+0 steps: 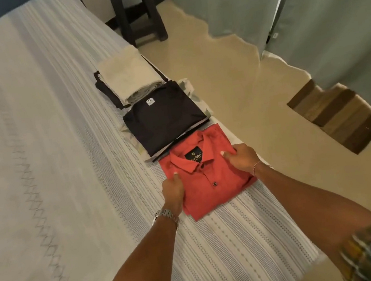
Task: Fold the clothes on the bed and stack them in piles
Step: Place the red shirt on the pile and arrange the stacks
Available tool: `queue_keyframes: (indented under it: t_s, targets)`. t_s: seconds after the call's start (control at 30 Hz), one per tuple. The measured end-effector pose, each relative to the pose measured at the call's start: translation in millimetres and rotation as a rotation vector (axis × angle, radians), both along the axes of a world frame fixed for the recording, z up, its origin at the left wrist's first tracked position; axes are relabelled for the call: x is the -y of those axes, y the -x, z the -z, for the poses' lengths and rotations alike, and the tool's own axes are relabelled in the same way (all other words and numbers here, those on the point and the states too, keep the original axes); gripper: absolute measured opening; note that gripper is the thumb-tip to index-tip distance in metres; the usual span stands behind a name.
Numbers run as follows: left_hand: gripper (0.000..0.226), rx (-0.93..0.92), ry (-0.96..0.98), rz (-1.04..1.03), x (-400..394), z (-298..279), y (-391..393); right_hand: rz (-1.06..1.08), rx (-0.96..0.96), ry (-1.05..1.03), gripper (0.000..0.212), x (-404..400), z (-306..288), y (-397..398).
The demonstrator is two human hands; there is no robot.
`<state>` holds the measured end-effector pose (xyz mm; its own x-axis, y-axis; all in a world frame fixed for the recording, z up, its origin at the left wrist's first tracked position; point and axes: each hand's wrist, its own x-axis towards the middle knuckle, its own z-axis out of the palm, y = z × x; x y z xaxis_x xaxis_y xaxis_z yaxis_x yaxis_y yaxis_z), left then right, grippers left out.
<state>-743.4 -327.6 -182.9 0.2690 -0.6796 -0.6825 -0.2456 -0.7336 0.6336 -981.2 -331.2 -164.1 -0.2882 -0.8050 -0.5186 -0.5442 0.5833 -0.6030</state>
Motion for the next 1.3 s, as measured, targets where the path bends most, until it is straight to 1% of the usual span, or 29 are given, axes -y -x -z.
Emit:
queue_keyframes:
  t_s: [0.1,0.17,0.23,0.33,0.4,0.43,0.5,0.57,0.67,0.7,0.8,0.9,1.0,1.13,1.2,1.3]
  targets:
    - [0.038,-0.075,0.114,-0.012,1,-18,7,0.041,0.114,0.109,0.03,-7,-12,0]
    - [0.043,-0.072,0.22,0.066,2,-38,16,0.07,0.153,0.179,0.027,-19,-24,2]
    - [0.049,-0.045,0.312,0.169,3,-55,26,0.144,0.175,0.229,0.027,-33,-39,7]
    - [0.045,-0.018,0.423,0.32,0,-96,57,0.289,0.2,0.316,0.031,-68,-70,27]
    - [0.044,-0.043,0.493,0.427,-3,-124,88,0.413,0.19,0.386,0.032,-97,-95,48]
    - [0.043,-0.07,0.52,0.489,-7,-137,108,0.478,0.175,0.424,0.029,-115,-110,62]
    - [0.039,-0.101,0.558,0.595,-17,-158,149,0.594,0.12,0.485,0.022,-151,-139,84]
    - [0.035,-0.109,0.566,0.707,-38,-175,197,0.725,0.044,0.532,0.021,-196,-161,111]
    - [0.032,-0.22,0.586,0.911,-87,-204,277,0.906,-0.102,0.594,0.029,-274,-195,154]
    - [0.032,-0.276,0.597,0.991,-114,-215,310,0.982,-0.155,0.608,0.03,-311,-208,170]
    - [0.037,-0.388,0.616,1.18,-191,-245,373,1.17,-0.265,0.644,0.027,-405,-235,193]
    - [0.036,-0.474,0.619,1.334,-265,-264,415,1.325,-0.335,0.664,0.024,-485,-253,197]
    - [0.041,-0.499,0.551,1.527,-349,-281,445,1.511,-0.371,0.689,0.026,-568,-264,185]
    - [0.032,-0.539,0.443,1.742,-463,-295,461,1.765,-0.413,0.672,0.024,-667,-270,143]
    - [0.029,-0.536,0.456,1.906,-517,-292,461,1.896,-0.427,0.651,0.023,-707,-265,114]
    - [0.03,-0.463,0.473,2.185,-590,-278,457,2.082,-0.439,0.601,0.022,-754,-251,72]
